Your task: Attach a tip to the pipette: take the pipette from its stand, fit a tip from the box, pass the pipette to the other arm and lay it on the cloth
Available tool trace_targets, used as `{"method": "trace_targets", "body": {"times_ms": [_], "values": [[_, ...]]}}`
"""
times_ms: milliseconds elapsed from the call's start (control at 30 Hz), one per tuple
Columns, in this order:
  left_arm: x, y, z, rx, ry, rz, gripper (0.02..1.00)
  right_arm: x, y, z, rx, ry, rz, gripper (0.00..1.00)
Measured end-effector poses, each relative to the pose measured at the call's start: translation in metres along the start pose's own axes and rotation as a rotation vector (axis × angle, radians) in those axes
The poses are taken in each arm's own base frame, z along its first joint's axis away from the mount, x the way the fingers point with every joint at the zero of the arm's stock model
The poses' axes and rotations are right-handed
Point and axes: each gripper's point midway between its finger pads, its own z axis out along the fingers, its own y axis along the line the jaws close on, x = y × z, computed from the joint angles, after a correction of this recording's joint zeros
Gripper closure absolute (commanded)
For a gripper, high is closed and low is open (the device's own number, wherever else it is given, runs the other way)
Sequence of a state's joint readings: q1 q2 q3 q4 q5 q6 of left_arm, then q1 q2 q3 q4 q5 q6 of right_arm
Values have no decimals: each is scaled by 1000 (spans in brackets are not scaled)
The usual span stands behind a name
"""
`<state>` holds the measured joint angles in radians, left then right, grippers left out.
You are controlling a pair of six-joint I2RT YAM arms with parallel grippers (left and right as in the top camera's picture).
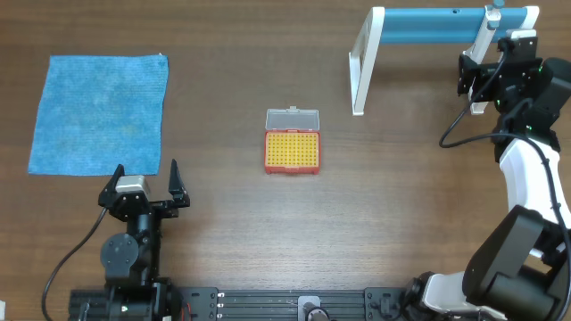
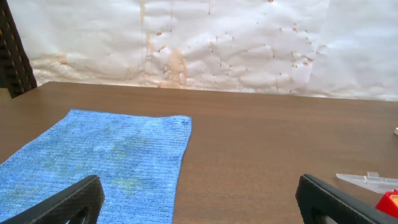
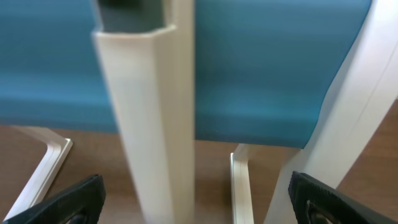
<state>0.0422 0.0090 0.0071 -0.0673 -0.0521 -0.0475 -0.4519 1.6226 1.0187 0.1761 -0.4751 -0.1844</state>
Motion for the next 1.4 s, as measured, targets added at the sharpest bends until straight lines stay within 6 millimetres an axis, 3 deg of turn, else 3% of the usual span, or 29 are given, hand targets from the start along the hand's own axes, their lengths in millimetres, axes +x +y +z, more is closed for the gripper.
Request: {"method": "trace_targets", "body": {"times_ms": [333,533,667,833,1000,1167,1400], "values": [[0,0,0,0,0,0,23,4,1,10,-10,-9,54,86],[0,0,0,0,0,0,23,2,7,14,-23,-19,80,358],[0,0,0,0,0,0,20,2,9,15,-26,-18,85,428],[0,0,0,0,0,0,20,3,9,15,-27,-14,96,647],[0,0,0,0,0,0,20,3,9,15,-28,-14,103,805],[0,0,0,0,0,0,23,3,10,15,-30,-15,103,919],[0,0,0,0,0,0,20,0,12,8,-32,-4,109,919]]}}
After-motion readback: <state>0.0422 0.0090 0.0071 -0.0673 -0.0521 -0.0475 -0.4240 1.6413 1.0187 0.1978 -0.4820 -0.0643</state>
